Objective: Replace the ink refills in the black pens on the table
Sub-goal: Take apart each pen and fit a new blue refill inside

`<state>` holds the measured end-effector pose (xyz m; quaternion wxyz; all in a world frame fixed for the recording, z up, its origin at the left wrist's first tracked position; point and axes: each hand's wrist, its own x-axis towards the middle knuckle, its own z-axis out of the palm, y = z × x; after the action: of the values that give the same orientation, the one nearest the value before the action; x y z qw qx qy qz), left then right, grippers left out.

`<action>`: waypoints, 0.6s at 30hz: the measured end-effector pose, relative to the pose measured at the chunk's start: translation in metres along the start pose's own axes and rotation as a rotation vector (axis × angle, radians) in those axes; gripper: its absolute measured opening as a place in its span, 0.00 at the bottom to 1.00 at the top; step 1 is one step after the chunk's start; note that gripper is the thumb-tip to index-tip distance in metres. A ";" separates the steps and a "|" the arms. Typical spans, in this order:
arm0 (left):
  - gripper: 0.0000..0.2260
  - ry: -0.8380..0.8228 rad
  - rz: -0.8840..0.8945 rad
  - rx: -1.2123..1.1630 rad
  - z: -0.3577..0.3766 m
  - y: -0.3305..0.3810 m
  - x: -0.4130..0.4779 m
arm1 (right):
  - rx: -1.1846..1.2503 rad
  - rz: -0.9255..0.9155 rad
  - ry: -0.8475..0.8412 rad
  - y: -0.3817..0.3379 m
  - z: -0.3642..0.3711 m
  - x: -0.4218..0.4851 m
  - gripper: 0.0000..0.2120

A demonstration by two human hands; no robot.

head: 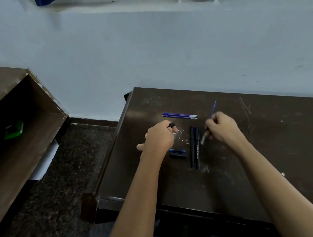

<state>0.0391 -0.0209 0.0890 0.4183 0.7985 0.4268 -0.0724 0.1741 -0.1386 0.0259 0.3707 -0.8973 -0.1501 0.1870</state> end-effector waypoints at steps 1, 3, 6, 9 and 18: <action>0.12 -0.008 0.001 -0.005 0.000 0.000 0.000 | 0.143 -0.059 0.042 -0.010 0.001 -0.005 0.06; 0.13 -0.019 -0.002 -0.009 0.000 0.001 0.001 | 0.415 -0.153 0.087 -0.027 0.004 -0.017 0.05; 0.14 -0.040 0.003 0.002 0.000 0.001 0.004 | 0.674 -0.209 0.095 -0.040 0.011 -0.035 0.04; 0.14 -0.055 0.019 0.001 0.000 -0.002 0.007 | 0.771 -0.198 0.072 -0.045 0.016 -0.043 0.05; 0.14 -0.064 0.066 -0.043 0.003 -0.009 0.013 | 0.675 -0.178 -0.020 -0.045 0.028 -0.043 0.06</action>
<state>0.0415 -0.0125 0.0758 0.4511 0.8002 0.3881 -0.0749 0.1178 -0.1080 0.0498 0.6598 -0.7058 -0.1608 0.2016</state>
